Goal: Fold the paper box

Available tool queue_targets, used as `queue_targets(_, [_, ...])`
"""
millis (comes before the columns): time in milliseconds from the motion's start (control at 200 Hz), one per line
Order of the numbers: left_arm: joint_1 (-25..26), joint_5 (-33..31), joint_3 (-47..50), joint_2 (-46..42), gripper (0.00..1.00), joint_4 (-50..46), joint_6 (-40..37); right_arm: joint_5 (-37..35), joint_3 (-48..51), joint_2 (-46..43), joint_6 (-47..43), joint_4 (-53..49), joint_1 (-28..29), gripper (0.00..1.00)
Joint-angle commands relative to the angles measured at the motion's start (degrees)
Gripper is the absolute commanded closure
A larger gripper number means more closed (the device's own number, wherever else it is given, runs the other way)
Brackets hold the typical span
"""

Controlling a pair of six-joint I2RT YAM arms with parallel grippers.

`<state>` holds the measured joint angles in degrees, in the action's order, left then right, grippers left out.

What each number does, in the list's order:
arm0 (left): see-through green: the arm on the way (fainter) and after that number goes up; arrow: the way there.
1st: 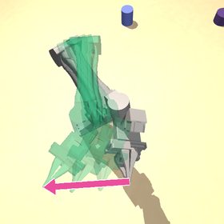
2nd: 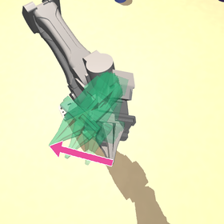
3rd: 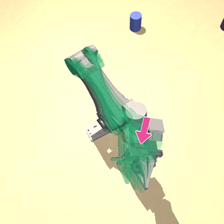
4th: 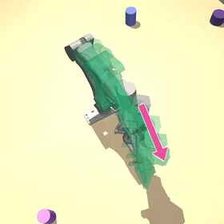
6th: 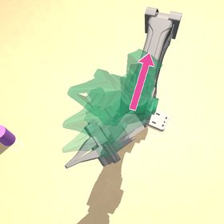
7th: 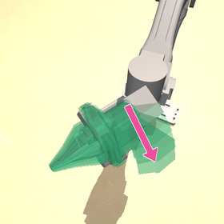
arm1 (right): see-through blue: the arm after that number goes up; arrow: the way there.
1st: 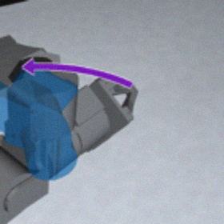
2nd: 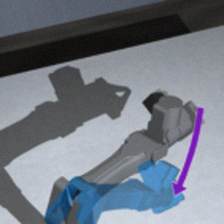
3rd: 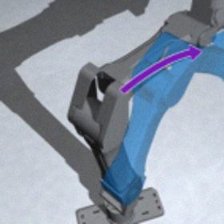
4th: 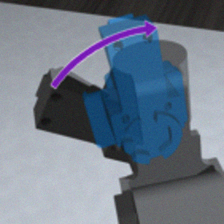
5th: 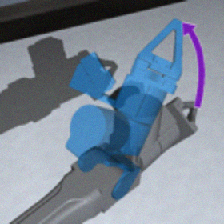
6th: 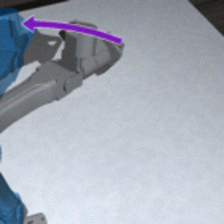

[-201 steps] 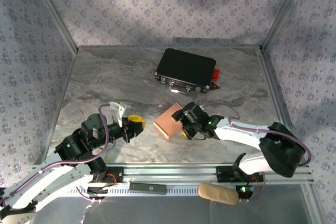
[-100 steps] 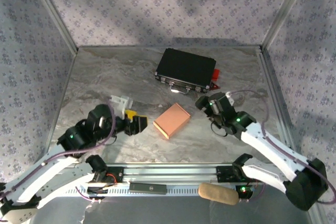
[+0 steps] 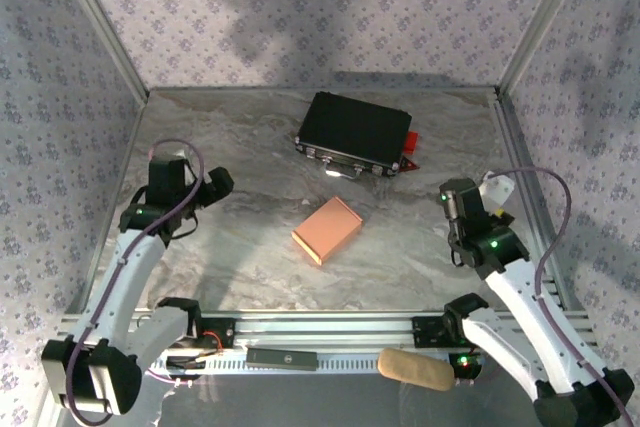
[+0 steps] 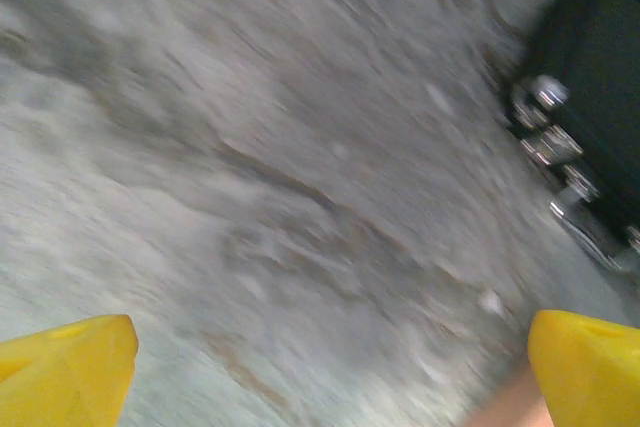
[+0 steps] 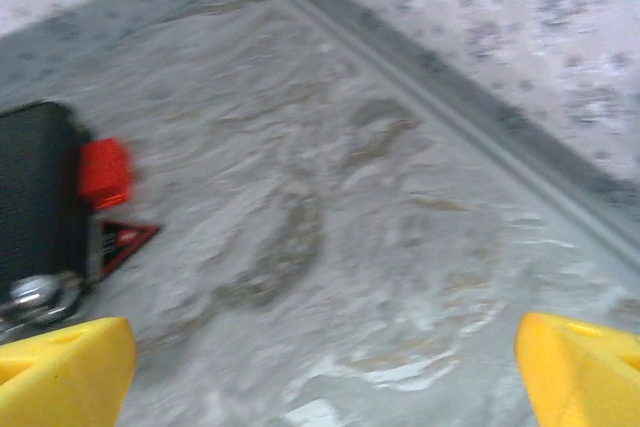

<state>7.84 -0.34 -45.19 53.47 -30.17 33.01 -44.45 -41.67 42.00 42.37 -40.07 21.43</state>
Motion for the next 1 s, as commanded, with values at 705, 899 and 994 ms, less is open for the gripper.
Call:
queue_targets(705, [-0.6, -15.9, 28.6, 12.8, 0.00, 63.6, -33.7, 18.3, 30.0, 20.7, -36.2, 77.8, -15.5, 0.01])
queue_targets(899, [-1.3, -16.2, 23.6, 23.1, 0.00, 69.1, -35.8, 22.6, 25.7, 30.1, -39.8, 83.1, -15.8, 0.01])
queue_targets(994, [-1.4, -15.7, 21.8, 26.3, 0.00, 70.6, -35.8, 24.0, 24.7, 33.3, -42.5, 85.7, -16.2, 0.01])
